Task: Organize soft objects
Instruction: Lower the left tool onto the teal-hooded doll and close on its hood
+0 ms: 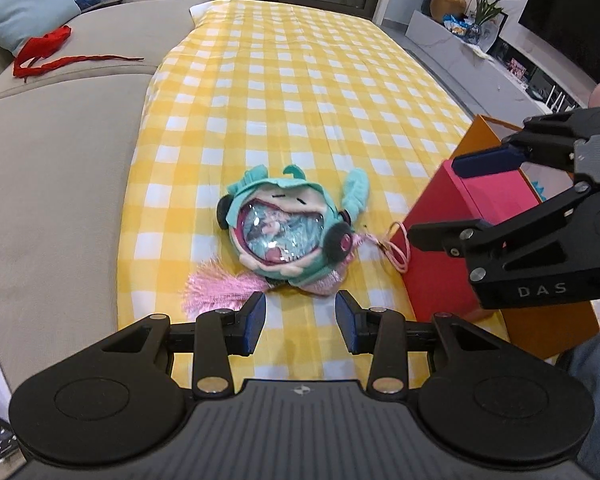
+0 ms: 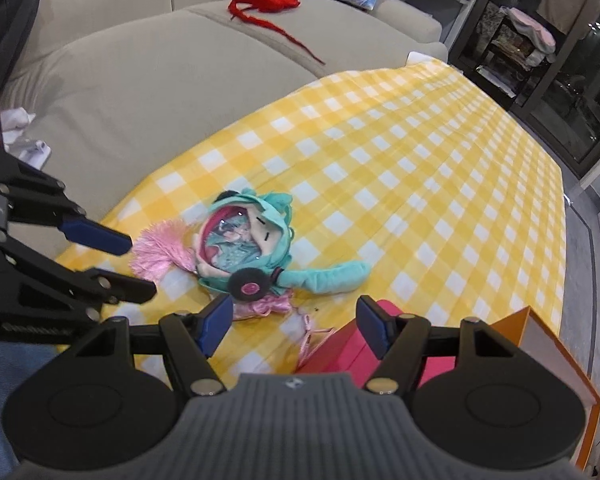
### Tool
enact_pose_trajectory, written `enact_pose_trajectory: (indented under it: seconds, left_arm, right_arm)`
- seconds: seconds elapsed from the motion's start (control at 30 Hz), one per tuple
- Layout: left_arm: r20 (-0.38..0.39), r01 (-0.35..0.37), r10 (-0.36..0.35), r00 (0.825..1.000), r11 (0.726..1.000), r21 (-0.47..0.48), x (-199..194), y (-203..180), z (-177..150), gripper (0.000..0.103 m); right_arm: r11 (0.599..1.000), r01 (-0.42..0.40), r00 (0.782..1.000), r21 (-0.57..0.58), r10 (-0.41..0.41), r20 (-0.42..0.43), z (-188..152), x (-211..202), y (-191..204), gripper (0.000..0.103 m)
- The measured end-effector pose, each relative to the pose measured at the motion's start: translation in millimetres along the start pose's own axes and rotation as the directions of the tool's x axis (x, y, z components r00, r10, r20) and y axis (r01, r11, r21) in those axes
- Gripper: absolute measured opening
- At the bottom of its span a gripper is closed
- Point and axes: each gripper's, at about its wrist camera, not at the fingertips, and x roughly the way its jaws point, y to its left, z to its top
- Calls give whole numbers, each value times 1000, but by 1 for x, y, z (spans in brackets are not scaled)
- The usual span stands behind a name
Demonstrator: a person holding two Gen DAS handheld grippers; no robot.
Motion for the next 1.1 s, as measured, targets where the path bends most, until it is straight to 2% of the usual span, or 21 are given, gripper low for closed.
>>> enact_pose_trajectory:
  seconds: [0.17, 0.23, 0.4, 0.53, 0.63, 0.8, 1.0, 1.07, 1.1]
  left_arm:
    - [0, 14, -14, 1000, 1000, -8, 14, 8, 8, 50]
    - [-5, 11, -11, 1000, 1000, 2, 21, 10, 13, 52]
    - [-3, 11, -11, 1000, 1000, 21, 36, 12, 20, 63]
    - [-64, -54, 49, 997, 995, -78, 54, 26, 23, 63]
    - [-80, -59, 50, 996, 992, -112, 60, 36, 22, 59]
    - [-111, -53, 35, 993, 985, -164, 70, 50, 17, 48]
    - [-138, -51, 26, 990, 983, -176, 78, 50, 11, 45]
    - [-136, -51, 28, 990, 984, -170, 76, 48, 10, 45]
    - [-133, -51, 28, 991, 984, -169, 75, 48, 10, 45]
  right_arm:
    - [999, 2, 1000, -47, -3, -22, 6, 17, -6, 66]
    - [998, -13, 999, -67, 10, -40, 12, 23, -7, 63]
    - [995, -41, 997, -96, 35, -63, 31, 36, -9, 61]
    - [997, -63, 995, -53, 59, -81, 43, 52, -6, 60]
    - [997, -68, 992, -21, 65, -111, 49, 68, 0, 59]
    - [996, -71, 984, 53, 79, -161, 56, 92, 3, 59]
    - [991, -95, 972, 98, 113, -204, 54, 107, 7, 28]
    - [994, -72, 977, 77, 86, -195, 53, 104, 10, 8]
    - [996, -64, 980, 61, 74, -187, 53, 102, 12, 7]
